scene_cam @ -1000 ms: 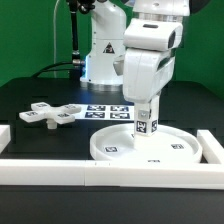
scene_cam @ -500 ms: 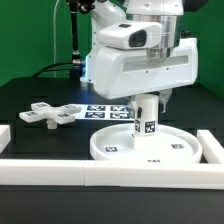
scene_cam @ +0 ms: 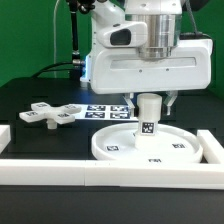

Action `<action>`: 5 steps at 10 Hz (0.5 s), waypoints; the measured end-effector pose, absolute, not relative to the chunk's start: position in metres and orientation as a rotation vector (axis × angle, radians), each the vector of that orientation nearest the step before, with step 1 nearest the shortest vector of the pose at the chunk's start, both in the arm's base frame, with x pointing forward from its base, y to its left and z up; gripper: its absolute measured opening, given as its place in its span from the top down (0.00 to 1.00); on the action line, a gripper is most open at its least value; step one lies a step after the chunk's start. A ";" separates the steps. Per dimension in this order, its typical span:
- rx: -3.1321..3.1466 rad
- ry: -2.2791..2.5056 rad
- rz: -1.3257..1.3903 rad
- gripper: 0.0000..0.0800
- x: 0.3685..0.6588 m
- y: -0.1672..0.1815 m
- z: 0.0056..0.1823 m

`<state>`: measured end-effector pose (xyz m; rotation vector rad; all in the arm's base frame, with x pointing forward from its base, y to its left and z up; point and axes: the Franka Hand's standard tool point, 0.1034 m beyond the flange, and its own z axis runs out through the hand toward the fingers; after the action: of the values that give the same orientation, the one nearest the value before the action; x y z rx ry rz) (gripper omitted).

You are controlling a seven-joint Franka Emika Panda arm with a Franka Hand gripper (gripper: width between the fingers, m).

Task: Assemble round table

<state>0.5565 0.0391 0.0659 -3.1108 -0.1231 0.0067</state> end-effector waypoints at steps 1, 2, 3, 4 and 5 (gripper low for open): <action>-3.112 0.003 0.009 0.49 0.557 0.039 0.066; -3.107 0.114 0.011 0.49 0.557 0.038 0.066; -3.100 0.199 0.012 0.49 0.557 0.038 0.066; -3.057 0.403 0.018 0.49 0.557 0.035 0.066; -3.002 0.608 0.025 0.49 0.557 0.033 0.065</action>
Offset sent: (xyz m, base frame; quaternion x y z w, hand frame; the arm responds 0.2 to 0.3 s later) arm -0.0002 -0.0126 0.0018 0.0344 0.0028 0.2856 0.9577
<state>0.5567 0.0330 0.0651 -3.0025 0.6082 0.0248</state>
